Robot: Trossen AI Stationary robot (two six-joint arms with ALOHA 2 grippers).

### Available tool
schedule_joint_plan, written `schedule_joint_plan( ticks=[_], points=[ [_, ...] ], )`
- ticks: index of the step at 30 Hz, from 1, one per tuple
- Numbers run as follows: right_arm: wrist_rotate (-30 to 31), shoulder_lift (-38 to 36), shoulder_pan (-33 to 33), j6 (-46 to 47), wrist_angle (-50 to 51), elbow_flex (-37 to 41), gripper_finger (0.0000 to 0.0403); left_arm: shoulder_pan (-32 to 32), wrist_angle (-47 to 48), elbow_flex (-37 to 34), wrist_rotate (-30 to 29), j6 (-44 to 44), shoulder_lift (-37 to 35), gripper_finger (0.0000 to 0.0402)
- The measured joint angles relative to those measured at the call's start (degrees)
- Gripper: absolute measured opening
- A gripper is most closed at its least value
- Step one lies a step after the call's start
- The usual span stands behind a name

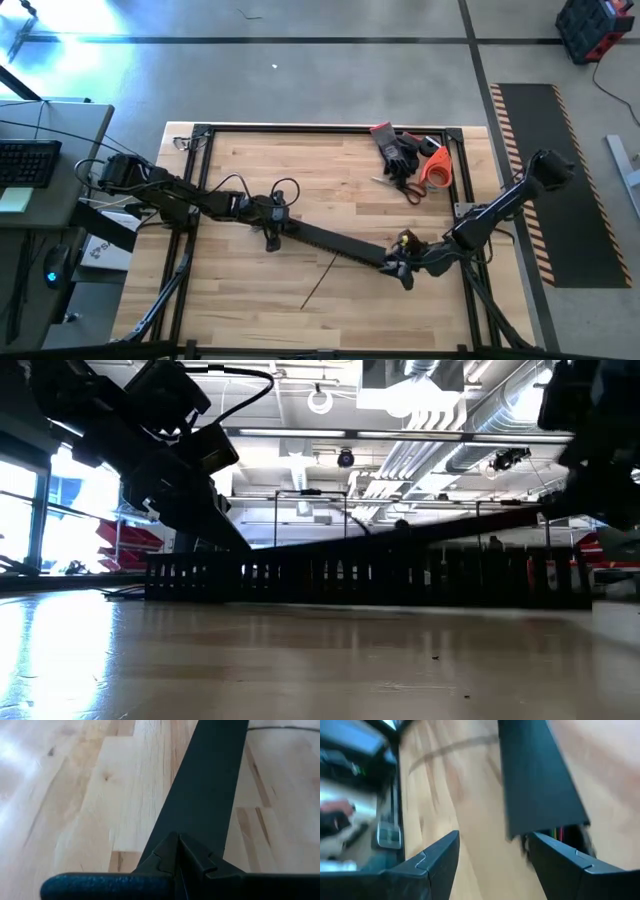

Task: Ziptie cables
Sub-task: Close the black cable duct

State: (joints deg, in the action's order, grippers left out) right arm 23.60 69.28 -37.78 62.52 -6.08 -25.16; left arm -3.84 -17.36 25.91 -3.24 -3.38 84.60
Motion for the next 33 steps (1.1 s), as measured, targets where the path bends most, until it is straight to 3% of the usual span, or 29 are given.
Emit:
schedule_joint_plan(
  ticks=[7,10,13,15,19,21,23,25,29,33],
  points=[
    [-20.7,-1.0,2.1,4.8,8.0,-0.3,0.0221,0.0,0.1,0.0,0.0,-0.4,0.0,0.0000],
    [-22.9,-3.0,2.9,6.1,13.4,-0.4,0.0214,0.0,0.1,0.0,0.0,-0.5,0.0,0.0000],
    [-15.8,-5.4,2.8,-0.1,17.5,-2.8,0.0205,0.0,0.1,0.0,0.0,-0.9,0.0,0.0000],
    [-6.8,-6.6,2.8,-5.4,17.8,-4.6,0.0201,0.0,0.1,0.0,0.0,-1.0,0.0,0.0000],
    [16.0,-5.9,2.5,-12.0,5.5,-5.1,0.0198,0.0,0.0,0.0,0.0,-1.1,0.0,0.0000],
    [21.7,-4.4,3.2,-16.7,-1.4,-5.1,0.0199,0.0,0.0,0.0,-0.1,-1.1,0.0,0.0000],
    [21.9,-2.5,5.2,-22.6,-4.9,-5.1,0.0205,0.0,0.0,0.0,-0.1,-1.1,0.0,0.0000],
    [18.2,-0.6,7.4,-26.4,-6.3,-5.1,0.0219,0.0,0.0,0.0,-0.1,-1.1,0.0,0.0000],
    [11.5,3.0,10.3,-32.8,-5.9,-6.0,0.0269,0.0,0.0,0.0,-0.1,-1.5,0.0,0.0000],
    [10.2,3.8,11.5,-37.9,-1.5,-9.1,0.0318,0.0,-0.3,0.0,-0.2,-3.1,0.0,0.0000]
  ],
)
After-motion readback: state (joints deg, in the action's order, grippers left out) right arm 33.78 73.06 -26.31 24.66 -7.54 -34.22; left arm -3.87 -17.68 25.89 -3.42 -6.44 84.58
